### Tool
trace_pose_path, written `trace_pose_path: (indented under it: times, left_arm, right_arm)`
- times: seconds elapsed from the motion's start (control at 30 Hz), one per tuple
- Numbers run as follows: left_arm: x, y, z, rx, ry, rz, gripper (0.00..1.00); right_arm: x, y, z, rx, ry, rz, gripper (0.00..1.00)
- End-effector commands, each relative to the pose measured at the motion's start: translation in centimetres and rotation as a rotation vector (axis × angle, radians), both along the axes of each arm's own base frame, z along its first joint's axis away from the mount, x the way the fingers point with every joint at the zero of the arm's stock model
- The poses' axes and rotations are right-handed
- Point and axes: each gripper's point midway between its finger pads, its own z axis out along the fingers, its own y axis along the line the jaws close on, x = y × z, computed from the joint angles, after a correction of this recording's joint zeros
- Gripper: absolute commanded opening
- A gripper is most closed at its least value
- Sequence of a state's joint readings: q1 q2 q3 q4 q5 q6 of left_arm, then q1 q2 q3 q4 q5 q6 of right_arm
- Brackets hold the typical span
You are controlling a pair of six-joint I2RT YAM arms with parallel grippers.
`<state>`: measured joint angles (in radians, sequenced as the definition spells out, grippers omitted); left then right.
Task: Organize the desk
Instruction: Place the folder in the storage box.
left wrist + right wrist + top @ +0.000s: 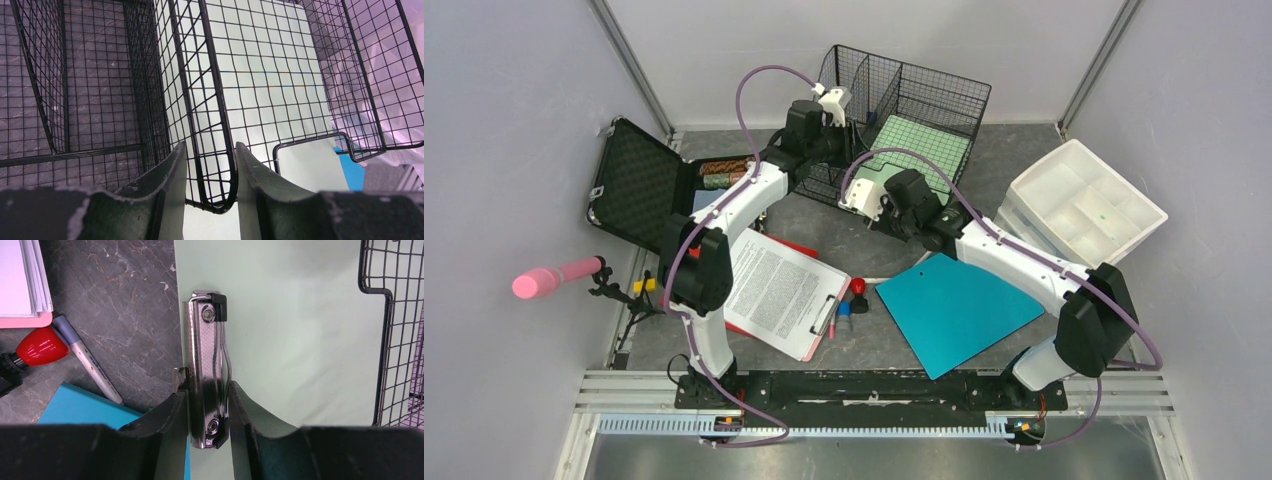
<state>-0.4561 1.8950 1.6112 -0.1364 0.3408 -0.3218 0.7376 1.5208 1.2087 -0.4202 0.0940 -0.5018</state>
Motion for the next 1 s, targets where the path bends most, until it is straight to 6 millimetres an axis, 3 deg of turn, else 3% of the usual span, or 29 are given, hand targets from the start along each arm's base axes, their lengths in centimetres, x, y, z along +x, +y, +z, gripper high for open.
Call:
trace_pose_path:
  times: [0.0, 0.37, 0.57, 0.63, 0.97]
  left_arm:
    - [-1.3, -2.1, -1.4, 0.024, 0.056, -0.047, 0.02]
    - [-1.7, -1.6, -1.2, 0.057, 0.051, -0.046, 0.02]
    - [-2.1, -1.2, -1.6, 0.08, 0.06, -0.049, 0.02]
    - [-2.0, -1.1, -1.6, 0.087, 0.061, -0.047, 0.02]
    - [-2.2, -1.2, -1.5, 0.094, 0.074, -0.057, 0.02]
  right_arm:
    - [2.2, 4.4, 3.7, 0.255, -0.111, 0.029, 0.0]
    - [4.2, 1.9, 7.8, 0.284, -0.275, -0.122, 0.0]
    - [4.2, 0.9, 9.6, 0.397, -0.324, -0.186, 0.0]
    - [4.2, 0.6, 9.5, 0.446, -0.307, -0.197, 0.0]
    - [5.1, -0.6, 5.2, 0.549, -0.212, -0.202, 0.0]
